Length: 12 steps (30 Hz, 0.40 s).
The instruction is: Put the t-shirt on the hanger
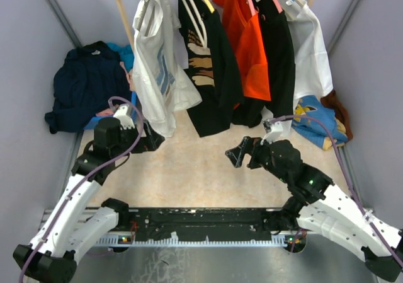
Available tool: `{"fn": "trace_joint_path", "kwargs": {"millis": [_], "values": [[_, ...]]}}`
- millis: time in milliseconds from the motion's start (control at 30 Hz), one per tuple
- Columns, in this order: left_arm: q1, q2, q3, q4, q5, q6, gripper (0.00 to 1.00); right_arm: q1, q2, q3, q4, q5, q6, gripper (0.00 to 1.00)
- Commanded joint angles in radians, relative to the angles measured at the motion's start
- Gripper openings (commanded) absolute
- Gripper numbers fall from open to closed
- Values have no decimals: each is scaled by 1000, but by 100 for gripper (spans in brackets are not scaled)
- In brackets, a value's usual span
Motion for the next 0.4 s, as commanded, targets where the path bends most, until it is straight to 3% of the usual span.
{"fn": "trace_joint_path", "kwargs": {"millis": [0,367], "values": [[-7,-30,-24,14,84,-15,99,5,-1,-8,-10,55,17,99],[-7,-44,-28,14,83,-20,99,5,-14,-6,-14,58,29,99]]}}
